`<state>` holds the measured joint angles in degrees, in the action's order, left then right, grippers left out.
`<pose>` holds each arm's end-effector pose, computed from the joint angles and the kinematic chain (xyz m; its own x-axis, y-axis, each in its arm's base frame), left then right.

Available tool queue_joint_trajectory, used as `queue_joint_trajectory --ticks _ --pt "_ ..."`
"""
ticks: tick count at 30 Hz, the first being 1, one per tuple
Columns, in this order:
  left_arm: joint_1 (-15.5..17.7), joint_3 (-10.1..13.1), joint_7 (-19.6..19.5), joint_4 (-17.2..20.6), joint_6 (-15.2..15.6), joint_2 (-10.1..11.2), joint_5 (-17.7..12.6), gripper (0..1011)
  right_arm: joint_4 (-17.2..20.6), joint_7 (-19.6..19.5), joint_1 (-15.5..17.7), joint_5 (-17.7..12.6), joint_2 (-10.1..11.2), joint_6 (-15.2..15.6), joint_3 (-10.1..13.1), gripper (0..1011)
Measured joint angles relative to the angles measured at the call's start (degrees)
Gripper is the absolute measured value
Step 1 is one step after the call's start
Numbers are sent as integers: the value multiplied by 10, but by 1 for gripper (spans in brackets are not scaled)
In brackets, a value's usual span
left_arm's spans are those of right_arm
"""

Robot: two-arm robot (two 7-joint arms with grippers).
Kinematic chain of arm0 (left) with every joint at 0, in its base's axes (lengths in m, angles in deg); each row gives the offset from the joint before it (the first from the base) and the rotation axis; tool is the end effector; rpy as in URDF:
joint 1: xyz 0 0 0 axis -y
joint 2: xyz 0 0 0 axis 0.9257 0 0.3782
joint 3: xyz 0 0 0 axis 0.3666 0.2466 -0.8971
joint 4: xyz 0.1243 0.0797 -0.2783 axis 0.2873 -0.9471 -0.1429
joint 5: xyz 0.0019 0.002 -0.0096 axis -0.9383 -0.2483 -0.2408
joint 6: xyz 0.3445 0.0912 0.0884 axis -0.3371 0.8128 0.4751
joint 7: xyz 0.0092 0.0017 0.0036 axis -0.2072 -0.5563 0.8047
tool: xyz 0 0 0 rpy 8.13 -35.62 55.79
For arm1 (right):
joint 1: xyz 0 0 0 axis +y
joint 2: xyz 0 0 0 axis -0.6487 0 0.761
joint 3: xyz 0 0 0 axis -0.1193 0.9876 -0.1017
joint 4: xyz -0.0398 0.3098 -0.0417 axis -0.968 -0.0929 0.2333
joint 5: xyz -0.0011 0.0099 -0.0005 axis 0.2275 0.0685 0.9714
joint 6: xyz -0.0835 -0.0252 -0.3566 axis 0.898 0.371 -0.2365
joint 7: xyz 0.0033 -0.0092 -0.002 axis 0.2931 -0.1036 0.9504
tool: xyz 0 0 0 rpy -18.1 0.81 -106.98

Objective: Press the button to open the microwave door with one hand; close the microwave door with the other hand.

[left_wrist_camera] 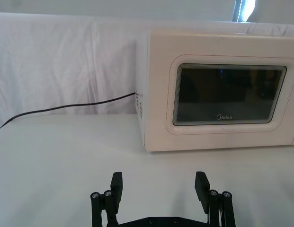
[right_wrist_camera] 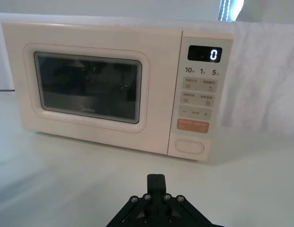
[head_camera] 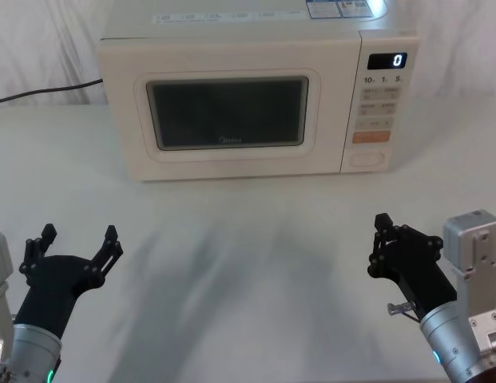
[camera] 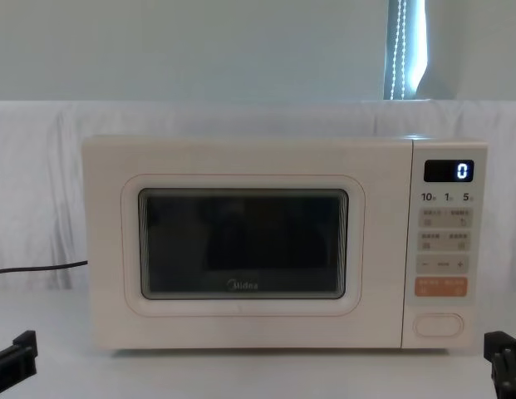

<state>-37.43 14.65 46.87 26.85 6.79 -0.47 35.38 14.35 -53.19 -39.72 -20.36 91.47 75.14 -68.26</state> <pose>0.3047 0.0373 -0.3088 0.1244 0.9917 -0.0326 -0.9921 0.1238 -0.0175 0.3189 0.0488 -0.3245 0.2614 -0.9632 0.0624 0.9629 0.2648 0.0530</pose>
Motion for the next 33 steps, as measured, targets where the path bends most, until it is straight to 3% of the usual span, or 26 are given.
queue_joint_trajectory --ticks 10,23,33 --pt "0 0 0 0 0 0 0 1001 -34 26 -21 -22 -23 -21 23 0" --pt "0 0 0 0 0 0 0 1001 -81 48 -91 -28 -52 57 45 0" --pt "0 0 0 0 0 0 0 1001 -146 53 -146 -20 -70 70 55 0"
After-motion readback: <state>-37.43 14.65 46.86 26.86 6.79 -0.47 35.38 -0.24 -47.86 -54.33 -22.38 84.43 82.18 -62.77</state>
